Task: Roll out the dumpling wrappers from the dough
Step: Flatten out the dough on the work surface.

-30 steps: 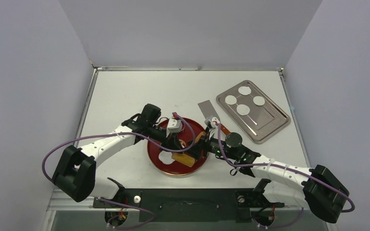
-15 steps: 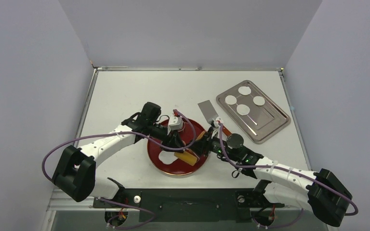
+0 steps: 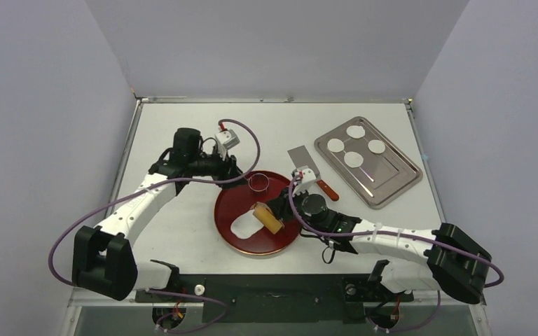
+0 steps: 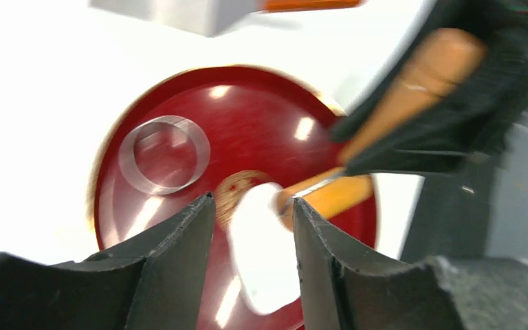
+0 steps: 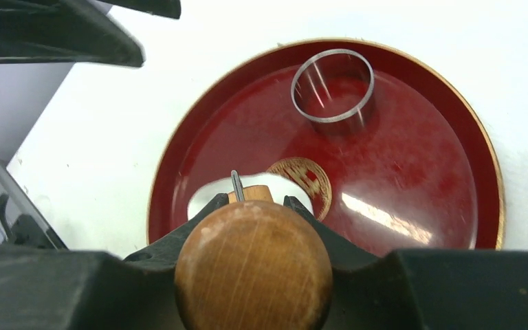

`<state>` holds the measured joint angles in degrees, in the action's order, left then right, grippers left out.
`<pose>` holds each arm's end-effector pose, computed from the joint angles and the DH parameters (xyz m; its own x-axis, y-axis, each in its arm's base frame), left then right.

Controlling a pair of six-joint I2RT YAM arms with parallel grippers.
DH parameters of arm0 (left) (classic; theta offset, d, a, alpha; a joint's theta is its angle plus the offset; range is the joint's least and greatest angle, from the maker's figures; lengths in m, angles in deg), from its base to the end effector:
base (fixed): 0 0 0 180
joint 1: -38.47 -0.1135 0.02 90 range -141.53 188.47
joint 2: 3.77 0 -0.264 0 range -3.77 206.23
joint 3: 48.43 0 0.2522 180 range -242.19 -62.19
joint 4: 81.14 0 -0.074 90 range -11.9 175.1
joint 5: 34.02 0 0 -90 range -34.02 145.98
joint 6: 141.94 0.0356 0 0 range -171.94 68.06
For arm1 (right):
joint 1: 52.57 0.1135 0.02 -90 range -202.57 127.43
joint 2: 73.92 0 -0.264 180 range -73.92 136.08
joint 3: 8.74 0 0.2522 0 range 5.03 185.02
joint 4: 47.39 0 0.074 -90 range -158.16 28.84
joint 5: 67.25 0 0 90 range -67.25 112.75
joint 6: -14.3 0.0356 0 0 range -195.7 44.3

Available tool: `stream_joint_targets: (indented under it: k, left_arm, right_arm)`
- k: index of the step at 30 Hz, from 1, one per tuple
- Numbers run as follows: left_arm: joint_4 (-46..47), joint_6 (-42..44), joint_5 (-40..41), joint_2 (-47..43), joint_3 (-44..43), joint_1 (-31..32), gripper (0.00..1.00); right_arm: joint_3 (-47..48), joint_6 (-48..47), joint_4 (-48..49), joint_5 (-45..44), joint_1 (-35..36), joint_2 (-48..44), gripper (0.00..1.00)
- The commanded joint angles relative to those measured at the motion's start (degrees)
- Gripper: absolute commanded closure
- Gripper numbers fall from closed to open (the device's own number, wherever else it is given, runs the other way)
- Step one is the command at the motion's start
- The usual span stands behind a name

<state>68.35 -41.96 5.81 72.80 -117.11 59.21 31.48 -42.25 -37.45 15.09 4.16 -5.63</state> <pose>0.2563 -0.1263 0.2755 -0.4353 0.2835 -0.8545 0.8784 0.3419 -0.3340 0.1404 0.2054 0.2061 -0.5609 0.1410 -0.8158 -0.5393 0.6854 0.4892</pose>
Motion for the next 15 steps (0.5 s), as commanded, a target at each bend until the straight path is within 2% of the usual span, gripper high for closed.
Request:
stream_joint_targets:
  k: [1, 5, 8, 15]
  left_arm:
    - [-8.3, -1.4, 20.2, -2.5, -2.1, -5.5, 0.56]
    - [-7.8, -0.9, 26.9, -1.9, 2.8, -9.0, 0.53]
    - [-5.1, -1.9, 33.6, 0.9, 5.1, -9.3, 0.51]
    - [0.6, -4.0, 36.3, 8.1, 8.0, -8.6, 0.49]
  right_arm:
    - [8.8, 3.4, 4.1, -4.5, 1.5, 4.9, 1.0]
    - [14.2, 4.3, 3.3, -4.4, 2.0, 11.1, 1.0]
    - [18.6, 4.6, 0.0, -5.6, 2.5, 16.5, 1.0]
    - [27.3, 5.9, -5.9, -2.1, 3.6, 26.6, 1.0]
